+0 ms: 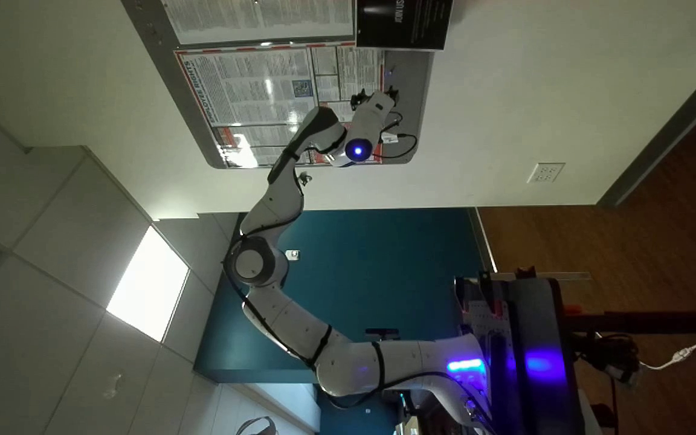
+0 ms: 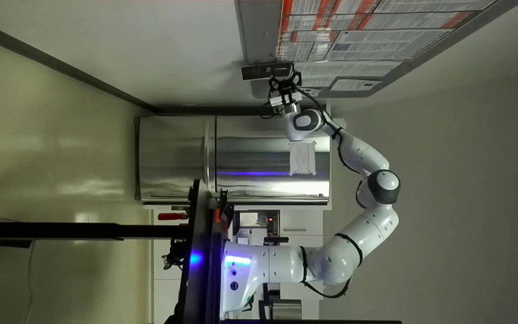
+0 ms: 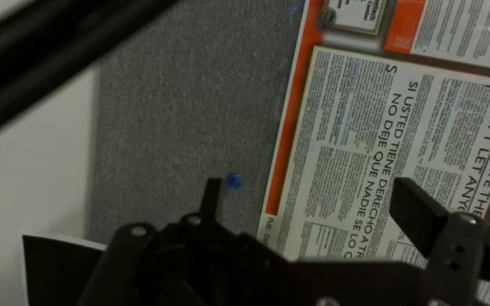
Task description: Pull out the pin from the board
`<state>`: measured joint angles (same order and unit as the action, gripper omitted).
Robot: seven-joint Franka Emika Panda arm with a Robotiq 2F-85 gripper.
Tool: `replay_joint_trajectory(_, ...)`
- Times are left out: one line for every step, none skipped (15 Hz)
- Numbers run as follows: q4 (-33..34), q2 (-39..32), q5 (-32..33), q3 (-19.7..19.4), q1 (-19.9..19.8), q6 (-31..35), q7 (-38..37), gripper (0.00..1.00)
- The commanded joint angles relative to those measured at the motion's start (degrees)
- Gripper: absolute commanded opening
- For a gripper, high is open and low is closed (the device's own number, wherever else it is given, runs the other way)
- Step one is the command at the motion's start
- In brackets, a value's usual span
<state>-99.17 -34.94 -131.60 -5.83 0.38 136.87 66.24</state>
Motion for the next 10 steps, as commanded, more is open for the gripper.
replay_joint_trajectory(5.3,-1.7,-0.7,-0.6,1.0,1.5,-1.7,1.00)
replay_joint_trajectory(6.2,-2.4,-0.6,-0.6,0.9,1.5,-1.9,1.00)
replay_joint_trajectory(6.9,-2.9,-0.4,-0.6,0.9,1.6,-2.1,1.00)
replay_joint_trajectory(7.7,-3.5,-0.2,-0.5,0.9,1.7,-2.4,1.00)
replay_joint_trajectory(8.4,-4.0,0.1,-0.6,0.9,2.0,-2.6,1.00)
replay_joint_trajectory(9.0,-4.5,0.4,-0.6,1.0,2.5,-2.9,1.00)
replay_joint_trajectory(9.4,-5.0,0.8,-0.6,1.0,2.6,-3.1,1.00)
replay_joint_trajectory(9.9,-5.3,1.0,-0.6,1.0,2.7,-3.3,1.00)
replay_joint_trajectory(10.3,-5.7,1.2,-0.5,0.9,2.7,-3.4,1.00)
replay_joint_trajectory(10.6,-6.0,1.3,-0.5,0.9,2.7,-3.5,1.00)
